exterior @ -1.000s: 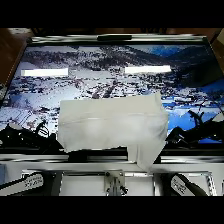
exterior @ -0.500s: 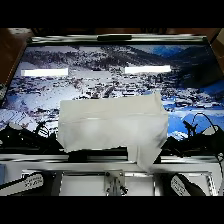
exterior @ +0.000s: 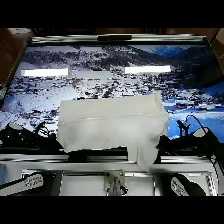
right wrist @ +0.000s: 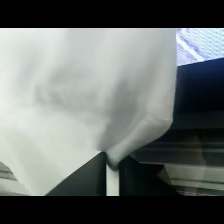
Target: Fold the shirts.
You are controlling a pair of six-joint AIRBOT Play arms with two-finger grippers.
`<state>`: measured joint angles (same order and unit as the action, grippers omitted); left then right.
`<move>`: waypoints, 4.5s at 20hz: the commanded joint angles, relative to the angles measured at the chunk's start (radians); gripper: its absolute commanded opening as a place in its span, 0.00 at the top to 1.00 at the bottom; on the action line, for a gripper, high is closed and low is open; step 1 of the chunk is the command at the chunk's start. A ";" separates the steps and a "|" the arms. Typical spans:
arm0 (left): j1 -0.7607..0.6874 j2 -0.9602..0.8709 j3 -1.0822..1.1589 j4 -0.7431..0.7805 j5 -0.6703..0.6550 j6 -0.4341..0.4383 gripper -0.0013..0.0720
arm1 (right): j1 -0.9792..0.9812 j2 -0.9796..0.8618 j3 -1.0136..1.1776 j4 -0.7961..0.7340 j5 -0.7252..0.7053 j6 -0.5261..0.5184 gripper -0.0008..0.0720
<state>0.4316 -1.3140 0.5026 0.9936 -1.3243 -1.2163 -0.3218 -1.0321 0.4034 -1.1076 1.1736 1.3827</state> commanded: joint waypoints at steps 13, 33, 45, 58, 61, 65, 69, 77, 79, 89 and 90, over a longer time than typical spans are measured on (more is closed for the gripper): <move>-0.028 -0.027 0.391 -0.116 0.065 0.067 0.93 | 0.045 -0.089 0.355 0.206 -0.139 -0.119 0.91; -0.139 -0.378 0.744 -0.249 0.097 -0.010 0.93 | 0.205 -0.566 0.794 0.345 -0.349 -0.099 0.90; -0.135 -0.453 0.777 -0.257 0.068 -0.124 0.02 | 0.198 -0.560 0.794 0.314 -0.307 -0.163 0.23; -0.124 -0.267 0.843 -0.256 -0.053 -0.078 0.05 | 0.123 -0.615 0.794 0.086 -0.163 -0.130 0.04; -0.125 -0.248 0.843 -0.257 -0.054 -0.079 0.05 | 0.171 -0.657 0.794 0.087 -0.228 -0.113 0.04; -0.133 -0.246 0.843 -0.259 -0.058 -0.079 0.05 | 0.230 -0.697 0.794 0.084 -0.239 -0.040 0.07; -0.169 -0.246 0.843 -0.262 -0.057 -0.079 0.05 | 0.249 -0.663 0.805 0.091 -0.222 -0.034 0.90; -0.426 -0.251 0.842 -0.490 0.053 0.004 0.93 | 0.249 -0.286 0.885 0.186 -0.157 -0.029 0.90; -0.544 -0.258 0.842 -0.497 0.172 0.003 0.93 | 0.249 -0.195 0.885 0.186 -0.103 0.013 0.91; -0.881 -0.350 0.843 -0.754 0.435 -0.037 0.93 | 0.249 0.172 0.885 0.210 0.057 0.222 0.90; -0.898 -0.367 0.843 -0.800 0.438 -0.036 0.93 | 0.249 0.191 0.885 0.209 0.083 0.237 0.90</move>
<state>-0.4084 -1.6470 1.3441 0.3325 -0.9333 -1.2507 -0.0734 -0.9192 1.2869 -0.9108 1.1938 1.5570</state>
